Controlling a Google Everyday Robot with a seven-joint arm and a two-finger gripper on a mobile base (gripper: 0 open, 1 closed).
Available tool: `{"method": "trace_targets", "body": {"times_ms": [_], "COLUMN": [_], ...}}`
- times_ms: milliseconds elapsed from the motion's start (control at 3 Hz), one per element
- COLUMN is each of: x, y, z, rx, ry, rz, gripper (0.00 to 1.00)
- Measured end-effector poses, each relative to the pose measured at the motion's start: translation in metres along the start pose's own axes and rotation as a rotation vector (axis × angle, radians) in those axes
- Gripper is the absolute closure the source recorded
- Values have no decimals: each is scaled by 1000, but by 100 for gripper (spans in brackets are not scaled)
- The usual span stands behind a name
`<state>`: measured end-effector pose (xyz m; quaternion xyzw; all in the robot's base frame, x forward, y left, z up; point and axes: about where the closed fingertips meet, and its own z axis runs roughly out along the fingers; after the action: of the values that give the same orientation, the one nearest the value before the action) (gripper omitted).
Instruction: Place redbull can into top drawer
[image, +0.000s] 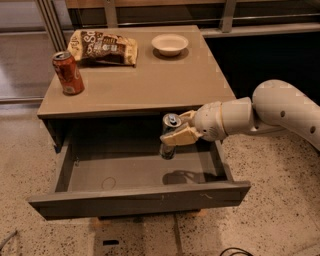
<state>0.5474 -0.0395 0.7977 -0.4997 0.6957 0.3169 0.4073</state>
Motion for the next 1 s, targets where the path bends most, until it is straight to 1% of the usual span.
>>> {"method": "trace_targets", "body": {"times_ms": [333,667,1000], "x": [0,9,41], "y": [0,-1,-9], "z": [0,7,57], "rx": [0,8,3], "ry": [0,1,-22], "rz": [0,-19,-101], "gripper": [100,100,100]}}
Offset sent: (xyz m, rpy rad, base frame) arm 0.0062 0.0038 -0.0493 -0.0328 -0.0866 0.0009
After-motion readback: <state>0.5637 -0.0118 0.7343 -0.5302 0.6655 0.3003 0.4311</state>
